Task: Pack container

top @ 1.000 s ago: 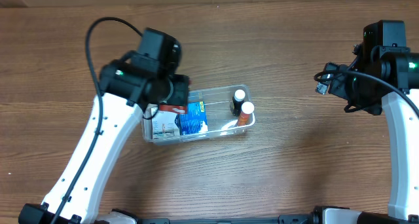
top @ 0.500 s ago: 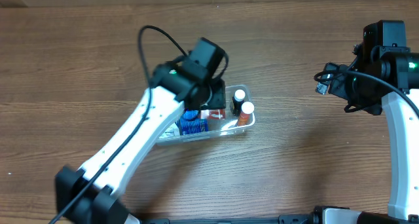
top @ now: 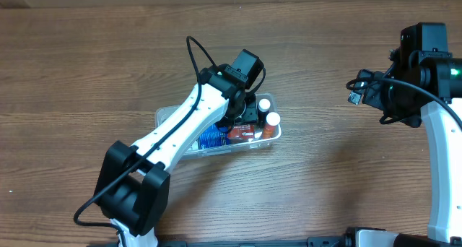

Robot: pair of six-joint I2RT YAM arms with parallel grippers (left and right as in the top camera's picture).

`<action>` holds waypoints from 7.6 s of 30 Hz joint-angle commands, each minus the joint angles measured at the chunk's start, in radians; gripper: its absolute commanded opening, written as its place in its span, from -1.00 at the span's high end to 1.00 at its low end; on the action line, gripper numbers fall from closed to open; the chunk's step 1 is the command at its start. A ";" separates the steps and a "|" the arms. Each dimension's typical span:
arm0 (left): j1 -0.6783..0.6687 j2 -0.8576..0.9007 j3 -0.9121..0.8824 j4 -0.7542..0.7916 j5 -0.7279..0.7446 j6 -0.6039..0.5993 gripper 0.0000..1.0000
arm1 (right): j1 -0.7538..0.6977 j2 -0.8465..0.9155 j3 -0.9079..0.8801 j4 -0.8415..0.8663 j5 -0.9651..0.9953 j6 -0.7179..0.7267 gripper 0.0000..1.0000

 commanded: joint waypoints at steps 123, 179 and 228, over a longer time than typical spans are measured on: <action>0.800 -1.384 -0.710 -0.108 -0.101 0.549 -1.00 | 0.189 -1.338 -1.220 0.954 -0.078 -0.166 -1.00; 0.800 -1.387 -0.711 -0.120 -0.127 0.561 -1.00 | 0.202 -1.478 -1.637 1.435 -0.138 -0.381 -1.00; 0.696 -1.902 -1.540 0.925 -0.008 0.679 -1.00 | 0.202 -1.478 -1.637 1.435 -0.138 -0.381 -1.00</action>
